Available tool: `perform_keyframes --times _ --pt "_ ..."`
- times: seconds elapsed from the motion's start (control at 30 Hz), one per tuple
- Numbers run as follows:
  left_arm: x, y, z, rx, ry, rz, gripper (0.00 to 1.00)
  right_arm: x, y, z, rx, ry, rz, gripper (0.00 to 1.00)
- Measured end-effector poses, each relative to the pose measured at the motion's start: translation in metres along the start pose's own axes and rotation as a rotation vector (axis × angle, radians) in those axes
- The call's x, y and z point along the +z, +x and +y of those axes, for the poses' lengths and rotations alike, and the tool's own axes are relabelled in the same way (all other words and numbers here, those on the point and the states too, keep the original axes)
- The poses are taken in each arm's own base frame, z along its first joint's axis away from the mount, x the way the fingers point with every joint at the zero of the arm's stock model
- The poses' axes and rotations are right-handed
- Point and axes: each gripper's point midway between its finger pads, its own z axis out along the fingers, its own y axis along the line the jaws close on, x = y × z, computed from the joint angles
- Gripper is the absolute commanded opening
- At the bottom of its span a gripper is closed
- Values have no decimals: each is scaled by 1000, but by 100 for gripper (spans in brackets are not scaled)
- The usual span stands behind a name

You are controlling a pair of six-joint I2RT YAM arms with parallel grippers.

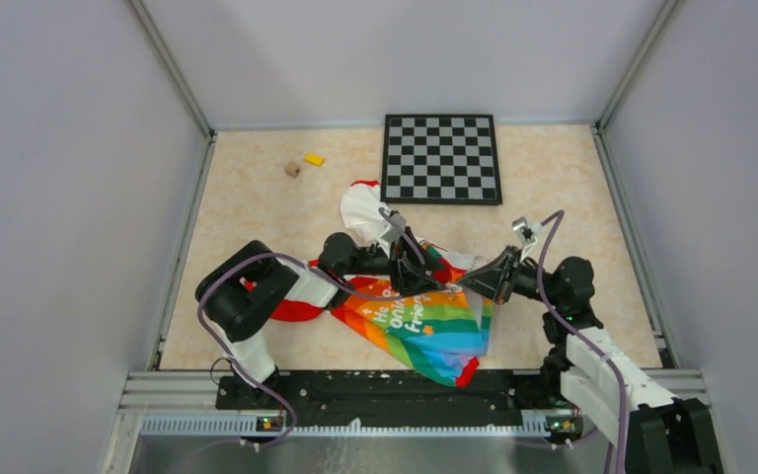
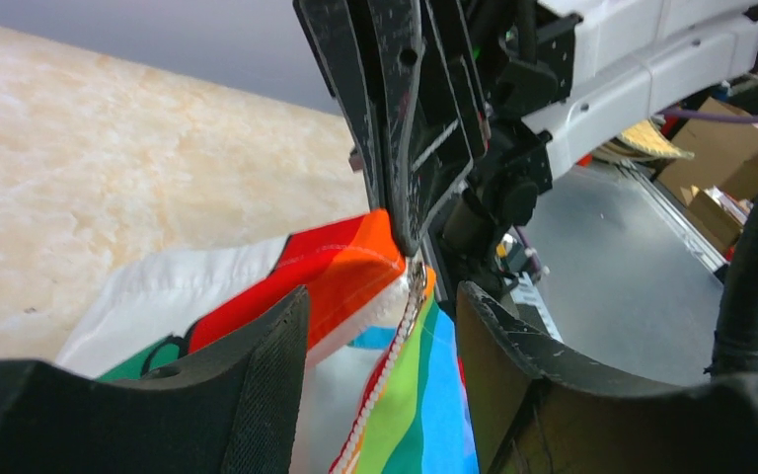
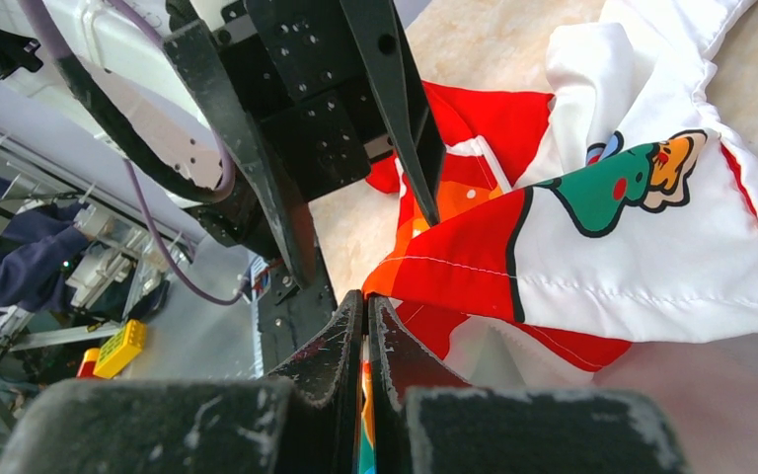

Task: Zip up the jacket

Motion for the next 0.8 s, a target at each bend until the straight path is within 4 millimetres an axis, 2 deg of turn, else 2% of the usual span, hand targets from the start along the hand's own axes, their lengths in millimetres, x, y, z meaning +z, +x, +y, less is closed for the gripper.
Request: perform_keyframes --times 0.23,0.37,0.4,0.5,0.57,0.67,0.8 --pt "0 21 5 -37 18 67 39 0 1 1 0 -4 3 0" --pt "4 24 5 -35 32 79 35 0 1 1 0 -6 5 0" --pt "5 25 3 -37 37 83 36 0 1 1 0 -7 6 0" --pt "6 26 1 -30 49 87 54 0 1 2 0 -9 8 0" --pt "5 27 1 -21 46 83 59 0 1 2 0 -9 8 0" --pt "-2 33 2 -34 15 80 63 0 2 2 0 -10 9 0" --pt "-16 33 5 -45 -34 67 62 0 2 2 0 -10 9 0"
